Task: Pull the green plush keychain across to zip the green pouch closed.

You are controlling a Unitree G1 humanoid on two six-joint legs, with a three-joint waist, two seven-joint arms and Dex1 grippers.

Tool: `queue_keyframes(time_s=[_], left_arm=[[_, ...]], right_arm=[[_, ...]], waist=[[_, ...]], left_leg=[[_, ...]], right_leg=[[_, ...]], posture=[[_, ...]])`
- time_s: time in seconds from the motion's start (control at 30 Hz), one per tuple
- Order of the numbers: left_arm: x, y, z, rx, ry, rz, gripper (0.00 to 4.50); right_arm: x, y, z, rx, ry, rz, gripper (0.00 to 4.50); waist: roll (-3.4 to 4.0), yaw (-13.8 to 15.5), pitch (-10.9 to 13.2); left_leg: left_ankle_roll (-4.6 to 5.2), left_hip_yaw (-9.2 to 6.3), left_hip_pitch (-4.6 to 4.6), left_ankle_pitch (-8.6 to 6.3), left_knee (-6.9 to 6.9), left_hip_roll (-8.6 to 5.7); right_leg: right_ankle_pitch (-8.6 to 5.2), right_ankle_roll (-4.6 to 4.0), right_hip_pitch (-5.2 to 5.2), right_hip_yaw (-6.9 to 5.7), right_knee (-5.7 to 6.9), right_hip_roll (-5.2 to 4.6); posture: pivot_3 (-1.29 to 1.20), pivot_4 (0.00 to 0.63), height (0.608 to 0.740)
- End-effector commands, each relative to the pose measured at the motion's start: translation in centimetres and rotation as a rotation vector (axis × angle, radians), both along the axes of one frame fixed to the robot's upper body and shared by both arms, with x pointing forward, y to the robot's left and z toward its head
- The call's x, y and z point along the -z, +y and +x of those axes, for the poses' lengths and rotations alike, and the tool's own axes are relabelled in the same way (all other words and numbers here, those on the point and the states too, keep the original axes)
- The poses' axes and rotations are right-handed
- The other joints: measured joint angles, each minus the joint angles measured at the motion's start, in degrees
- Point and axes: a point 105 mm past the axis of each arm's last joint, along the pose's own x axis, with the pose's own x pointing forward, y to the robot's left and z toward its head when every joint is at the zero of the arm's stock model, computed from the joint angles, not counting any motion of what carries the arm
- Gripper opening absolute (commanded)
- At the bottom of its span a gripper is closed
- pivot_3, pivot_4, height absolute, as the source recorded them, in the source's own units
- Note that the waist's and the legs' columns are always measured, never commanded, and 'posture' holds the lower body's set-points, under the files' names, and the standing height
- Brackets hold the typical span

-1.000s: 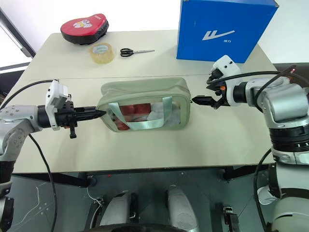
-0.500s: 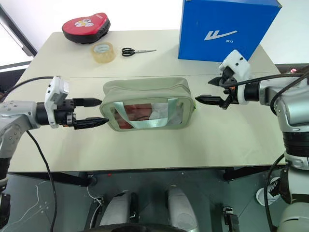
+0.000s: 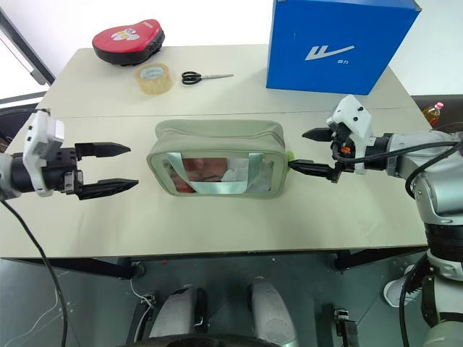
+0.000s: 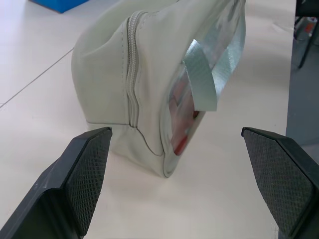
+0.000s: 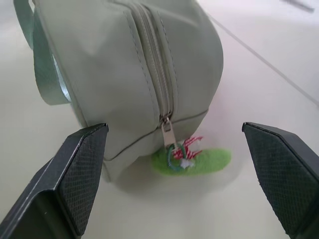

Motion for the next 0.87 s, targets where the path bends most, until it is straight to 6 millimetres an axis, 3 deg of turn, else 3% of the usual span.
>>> queue_keyframes(time_s=[0.03, 0.53, 0.87], left_arm=[[-0.8, -0.4, -0.9, -0.003, -0.073, -0.028, 4.44], [1.3, -0.2, -2.9, -0.077, 0.006, -0.104, 4.44], [1.7, -1.0, -3.0, -0.069, 0.033, -0.125, 4.44]], right_arm=[[-1.4, 0.0, -1.0, -0.023, -0.088, 0.024, 4.50], [-0.4, -0.4, -4.1, -0.009, -0.107, 0.076, 4.50], [0.6, 0.2, -4.6, -0.021, -0.076, 0.065, 4.50]], waist=[[0.00, 0.0, 0.0], [-0.01, 0.3, 0.0], [-0.02, 0.6, 0.0]], left_leg=[[0.00, 0.00, 0.00, 0.00, 0.00, 0.00], [-0.01, -0.02, 0.10, 0.00, 0.00, -0.01], [-0.01, -0.01, 0.15, 0.00, 0.00, -0.03]], right_leg=[[0.00, 0.00, 0.00, 0.00, 0.00, -0.01], [0.00, 0.00, 0.11, 0.01, 0.03, 0.00], [0.00, 0.00, 0.14, 0.01, 0.03, 0.01]], posture=[[0.00, 0.150, 0.737], [0.00, 0.150, 0.737], [0.00, 0.150, 0.737]])
